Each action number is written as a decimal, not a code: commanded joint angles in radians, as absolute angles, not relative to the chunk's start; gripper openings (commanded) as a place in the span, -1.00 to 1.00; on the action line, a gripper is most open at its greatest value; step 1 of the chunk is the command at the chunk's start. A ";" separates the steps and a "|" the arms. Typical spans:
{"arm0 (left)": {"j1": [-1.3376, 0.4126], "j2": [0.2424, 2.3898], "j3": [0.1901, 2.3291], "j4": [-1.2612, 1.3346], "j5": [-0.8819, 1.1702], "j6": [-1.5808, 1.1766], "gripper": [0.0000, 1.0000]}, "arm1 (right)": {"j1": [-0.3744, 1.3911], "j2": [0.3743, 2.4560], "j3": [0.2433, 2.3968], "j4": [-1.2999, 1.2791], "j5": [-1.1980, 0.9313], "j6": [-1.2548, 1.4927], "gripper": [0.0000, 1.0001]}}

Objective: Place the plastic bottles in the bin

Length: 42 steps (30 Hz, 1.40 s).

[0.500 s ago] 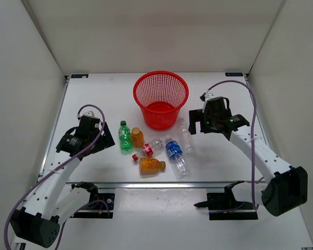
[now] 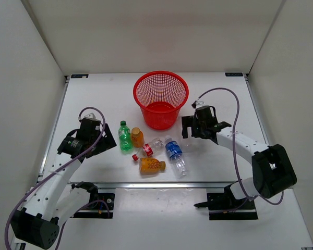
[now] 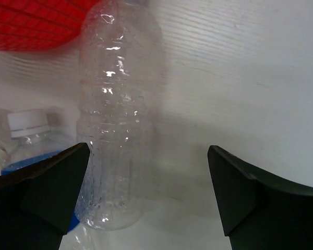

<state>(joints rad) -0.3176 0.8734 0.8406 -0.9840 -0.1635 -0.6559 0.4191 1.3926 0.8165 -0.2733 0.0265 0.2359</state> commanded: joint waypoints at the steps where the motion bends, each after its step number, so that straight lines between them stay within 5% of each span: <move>1: -0.322 0.868 0.830 -0.942 -0.120 -0.675 0.97 | 0.474 1.433 0.784 -0.129 0.052 0.277 0.85; 8: -0.318 0.845 0.811 -0.943 -0.117 -0.687 0.97 | 0.476 1.486 0.700 -0.008 0.066 0.377 0.61; 16: -0.310 0.853 0.824 -0.953 -0.132 -0.680 0.98 | 0.457 1.341 0.721 -0.032 0.120 0.357 -0.34; 25: -0.307 0.874 0.796 -0.911 -0.115 -0.689 0.98 | 0.253 1.138 1.009 -0.231 0.015 0.181 -0.59; 28: -0.305 0.885 0.792 -0.894 -0.112 -0.696 0.97 | 0.336 1.204 1.227 -0.275 0.012 0.106 -0.60; 36: -0.311 0.897 0.779 -0.842 -0.095 -0.745 0.98 | 0.523 1.440 1.381 -0.105 -0.100 0.068 -0.47; 42: -0.324 0.936 0.778 -0.789 -0.112 -0.792 0.98 | 0.545 1.562 1.503 -0.118 -0.104 0.046 0.47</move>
<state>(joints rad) -0.3168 0.9207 0.7784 -0.8406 -0.1078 -0.7597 0.5388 1.5677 1.4109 -0.1528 -0.0929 0.0772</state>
